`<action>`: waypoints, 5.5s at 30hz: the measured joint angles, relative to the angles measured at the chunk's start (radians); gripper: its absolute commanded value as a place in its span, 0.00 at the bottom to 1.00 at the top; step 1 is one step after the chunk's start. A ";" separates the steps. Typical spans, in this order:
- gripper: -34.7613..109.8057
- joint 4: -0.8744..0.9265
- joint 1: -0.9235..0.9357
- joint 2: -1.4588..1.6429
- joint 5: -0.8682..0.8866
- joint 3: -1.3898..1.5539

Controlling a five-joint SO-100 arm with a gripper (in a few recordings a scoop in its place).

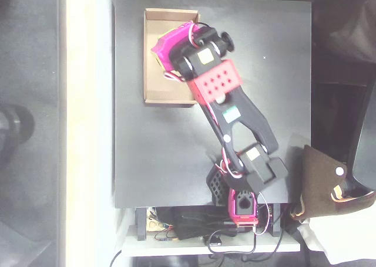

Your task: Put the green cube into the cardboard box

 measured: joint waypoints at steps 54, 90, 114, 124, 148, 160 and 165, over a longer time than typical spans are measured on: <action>0.47 -0.137 0.012 -0.328 0.000 0.000; 0.46 -0.137 0.298 0.345 0.000 0.000; 0.25 -0.132 0.634 0.710 0.000 0.212; 0.25 -0.135 0.626 1.163 0.000 0.931; 0.25 -0.233 0.623 1.703 -0.175 1.698; 0.25 -0.233 0.618 1.848 -0.310 1.855; 0.25 -0.219 0.618 1.855 -0.310 1.859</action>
